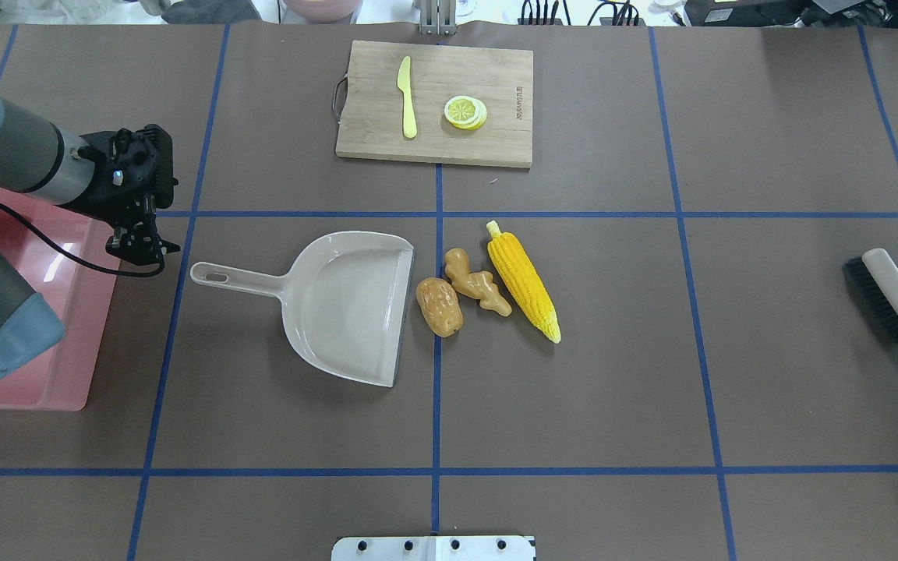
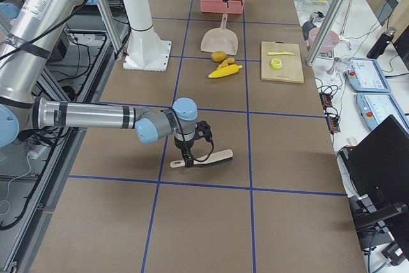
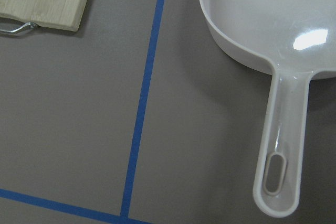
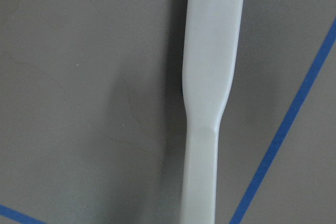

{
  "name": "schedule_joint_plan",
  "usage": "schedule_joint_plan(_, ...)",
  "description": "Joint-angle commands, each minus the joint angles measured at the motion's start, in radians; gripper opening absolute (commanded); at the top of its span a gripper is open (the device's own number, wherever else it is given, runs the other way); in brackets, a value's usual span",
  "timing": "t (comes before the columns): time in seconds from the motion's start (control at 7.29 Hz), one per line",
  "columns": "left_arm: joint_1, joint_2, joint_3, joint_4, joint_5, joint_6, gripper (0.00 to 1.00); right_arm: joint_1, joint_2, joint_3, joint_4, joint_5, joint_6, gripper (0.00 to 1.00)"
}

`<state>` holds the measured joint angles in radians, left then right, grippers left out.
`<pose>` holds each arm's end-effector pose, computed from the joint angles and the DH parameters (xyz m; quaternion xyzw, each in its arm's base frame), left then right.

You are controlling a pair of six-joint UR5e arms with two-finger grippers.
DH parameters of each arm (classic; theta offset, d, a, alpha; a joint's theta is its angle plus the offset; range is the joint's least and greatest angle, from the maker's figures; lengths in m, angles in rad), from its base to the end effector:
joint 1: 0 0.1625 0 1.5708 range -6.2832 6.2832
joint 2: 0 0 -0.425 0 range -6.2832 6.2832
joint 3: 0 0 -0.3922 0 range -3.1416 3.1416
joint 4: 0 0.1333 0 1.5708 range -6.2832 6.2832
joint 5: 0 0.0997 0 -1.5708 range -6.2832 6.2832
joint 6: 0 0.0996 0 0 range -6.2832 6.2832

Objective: Sweep and dump trash into bin

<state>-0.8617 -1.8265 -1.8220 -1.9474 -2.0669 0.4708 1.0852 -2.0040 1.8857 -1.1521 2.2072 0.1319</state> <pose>0.3133 -0.4971 0.3618 0.3851 0.2696 0.5747 0.6698 -0.0885 -0.3264 0.6415 0.0414 -0.3379 -0.2113 0.9162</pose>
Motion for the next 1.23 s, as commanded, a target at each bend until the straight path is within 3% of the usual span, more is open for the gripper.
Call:
schedule_joint_plan(0.0,0.065,-0.011,0.015,0.001,-0.047,0.014,0.99,-0.001,0.092,-0.089,0.000,0.000,0.002,1.00)
schedule_joint_plan(0.27,0.099,-0.014,0.033,0.002,-0.056,0.011,0.98,-0.002,0.129,-0.138,0.000,0.003,0.005,1.00)
schedule_joint_plan(1.1,0.113,-0.033,0.066,0.004,-0.123,0.003,0.97,-0.013,0.119,-0.131,-0.075,0.089,0.040,1.00)
